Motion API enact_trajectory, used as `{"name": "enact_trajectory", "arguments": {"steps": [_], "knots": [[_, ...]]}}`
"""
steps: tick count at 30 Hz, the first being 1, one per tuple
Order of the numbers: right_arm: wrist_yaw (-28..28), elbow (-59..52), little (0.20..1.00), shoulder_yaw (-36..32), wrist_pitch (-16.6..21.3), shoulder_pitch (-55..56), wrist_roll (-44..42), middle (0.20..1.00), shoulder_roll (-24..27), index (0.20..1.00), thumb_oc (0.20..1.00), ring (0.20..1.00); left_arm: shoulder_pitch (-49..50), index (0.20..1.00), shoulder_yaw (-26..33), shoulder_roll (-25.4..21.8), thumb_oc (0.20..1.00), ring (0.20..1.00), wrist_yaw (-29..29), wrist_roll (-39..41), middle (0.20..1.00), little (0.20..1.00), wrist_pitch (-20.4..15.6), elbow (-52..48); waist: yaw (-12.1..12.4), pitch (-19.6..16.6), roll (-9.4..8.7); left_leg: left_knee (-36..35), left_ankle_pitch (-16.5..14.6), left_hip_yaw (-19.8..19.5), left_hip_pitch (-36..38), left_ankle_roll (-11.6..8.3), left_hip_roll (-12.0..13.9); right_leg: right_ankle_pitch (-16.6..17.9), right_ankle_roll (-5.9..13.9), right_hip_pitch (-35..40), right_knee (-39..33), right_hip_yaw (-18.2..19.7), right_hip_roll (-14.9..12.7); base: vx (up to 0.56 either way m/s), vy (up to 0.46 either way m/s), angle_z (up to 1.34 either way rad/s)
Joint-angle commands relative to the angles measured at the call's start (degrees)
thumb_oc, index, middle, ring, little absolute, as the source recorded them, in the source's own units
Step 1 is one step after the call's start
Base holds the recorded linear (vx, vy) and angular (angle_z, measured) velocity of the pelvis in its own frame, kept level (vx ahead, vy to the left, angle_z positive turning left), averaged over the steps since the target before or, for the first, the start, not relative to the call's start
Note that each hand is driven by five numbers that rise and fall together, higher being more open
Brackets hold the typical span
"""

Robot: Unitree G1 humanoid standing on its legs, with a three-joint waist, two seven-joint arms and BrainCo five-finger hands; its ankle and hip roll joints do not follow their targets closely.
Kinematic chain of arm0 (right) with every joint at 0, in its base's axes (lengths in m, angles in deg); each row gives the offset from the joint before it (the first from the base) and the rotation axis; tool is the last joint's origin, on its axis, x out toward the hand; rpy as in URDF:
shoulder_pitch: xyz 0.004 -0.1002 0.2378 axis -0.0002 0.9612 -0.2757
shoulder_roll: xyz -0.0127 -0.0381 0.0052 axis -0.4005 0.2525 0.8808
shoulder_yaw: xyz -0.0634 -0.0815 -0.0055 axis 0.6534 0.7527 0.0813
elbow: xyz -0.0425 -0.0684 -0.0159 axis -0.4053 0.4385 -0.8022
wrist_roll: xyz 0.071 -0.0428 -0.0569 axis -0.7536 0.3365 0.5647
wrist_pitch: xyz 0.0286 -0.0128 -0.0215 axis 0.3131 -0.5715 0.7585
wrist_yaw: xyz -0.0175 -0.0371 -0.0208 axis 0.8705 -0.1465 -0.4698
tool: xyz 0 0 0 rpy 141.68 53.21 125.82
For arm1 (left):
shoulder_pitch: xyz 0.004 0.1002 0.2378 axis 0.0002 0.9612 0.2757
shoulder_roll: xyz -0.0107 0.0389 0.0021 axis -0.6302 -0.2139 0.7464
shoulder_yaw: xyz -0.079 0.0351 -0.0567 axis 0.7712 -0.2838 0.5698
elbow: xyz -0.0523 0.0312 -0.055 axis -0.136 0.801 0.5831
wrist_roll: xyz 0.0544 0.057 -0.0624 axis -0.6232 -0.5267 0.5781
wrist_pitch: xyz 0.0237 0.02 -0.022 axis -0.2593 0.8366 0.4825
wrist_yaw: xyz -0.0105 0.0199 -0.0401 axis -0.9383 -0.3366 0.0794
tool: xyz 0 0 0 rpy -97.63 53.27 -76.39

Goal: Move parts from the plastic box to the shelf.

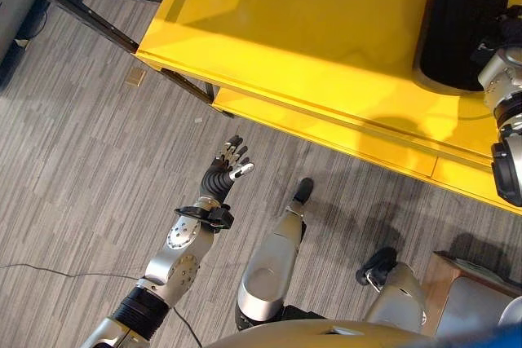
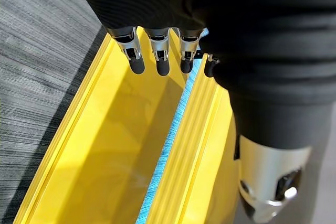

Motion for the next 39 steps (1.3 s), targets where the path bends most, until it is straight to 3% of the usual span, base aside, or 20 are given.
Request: {"name": "enact_trajectory", "arguments": {"steps": [1, 24, 25, 30, 33, 35, 39], "knots": [[-1.8, -3.3, 1.0, 2.1, 3.2, -9.7, -1.3, 1.0, 3.1, 1.0, 1.0, 1.0, -1.6, 1.0, 2.1, -2.0, 1.0, 1.0, -1.1, 0.2, 1.0, 1.0, -3.7, -4.0, 0.1, 3.3, -2.1, 9.8, -10.9, -0.9, -3.8, 0.58, 2.4, 7.0, 2.5, 9.4, -15.2, 1.4, 2.9, 0.0, 0.0, 0.0], [-2.5, -9.4, 1.0, 3.4, 5.3, -10.8, -1.6, 1.0, 0.9, 1.0, 1.0, 1.0, -3.0, 1.0, 1.3, -3.0, 1.0, 1.0, -0.2, 1.1, 1.0, 1.0, -4.1, -2.0, -0.6, 1.7, -3.21, 9.7, -11.1, -0.4, -1.8, 0.55, 2.8, 7.7, 2.53, 11.3, -16.5, 1.8, 3.3, 0.0, 0.003, -0.01], [-4.2, -17.6, 1.0, 2.8, 7.6, -7.8, -0.4, 1.0, -2.4, 1.0, 1.0, 1.0, -3.7, 1.0, 1.7, -2.5, 1.0, 1.0, -0.4, 1.4, 1.0, 1.0, -4.2, -1.1, -1.7, 1.2, -3.87, 8.8, -9.4, 0.4, -0.9, 0.63, 3.3, 9.6, 2.17, 11.7, -17.9, 1.8, 3.4, -0.11, 0.066, -0.16], [-6.3, -38.6, 1.0, -1.3, 9.7, 4.3, 4.8, 1.0, -9.0, 1.0, 1.0, 1.0, -3.0, 1.0, 2.6, -0.6, 1.0, 1.0, -1.2, 2.2, 1.0, 1.0, -3.7, 0.2, -4.6, 0.2, -5.81, 6.3, -8.3, 1.2, 1.9, 0.43, 4.7, 11.3, 2.22, 13.7, -21.2, 2.1, 4.3, -0.04, 0.016, -0.25], [-4.5, -51.4, 1.0, -3.3, 10.1, 14.6, 7.2, 1.0, -12.5, 1.0, 1.0, 1.0, -2.0, 1.0, 3.7, 0.4, 1.0, 1.0, -1.0, 1.8, 1.0, 1.0, -2.8, 0.6, -6.6, -0.9, -6.72, 3.9, -7.4, 2.0, 3.7, 0.31, 5.3, 12.8, 2.5, 15.0, -24.2, 2.2, 4.7, -0.01, 0.003, -0.29], [-1.6, -61.5, 1.0, -4.8, 10.9, 26.6, 7.1, 1.0, -17.8, 1.0, 1.0, 1.0, -0.6, 1.0, 4.1, 1.4, 1.0, 1.0, -0.4, 1.0, 1.0, 1.0, -1.5, 0.8, -8.3, -2.8, -7.93, 1.3, -6.4, 3.2, 5.6, 0.3, 6.0, 14.9, 3.1, 16.5, -27.7, 2.4, 5.1, 0.02, 0.013, -0.17], [1.4, -70.1, 1.0, -5.1, 11.0, 37.6, 6.5, 1.0, -22.2, 1.0, 1.0, 1.0, 1.3, 1.0, 5.3, 2.7, 1.0, 1.0, 0.1, -0.2, 1.0, 1.0, -0.4, 1.1, -9.7, -5.2, -9.26, -0.8, -6.2, 4.4, 7.8, 0.34, 6.7, 16.6, 3.77, 18.3, -30.8, 3.1, 5.3, 0.03, 0.001, -0.3]]}}
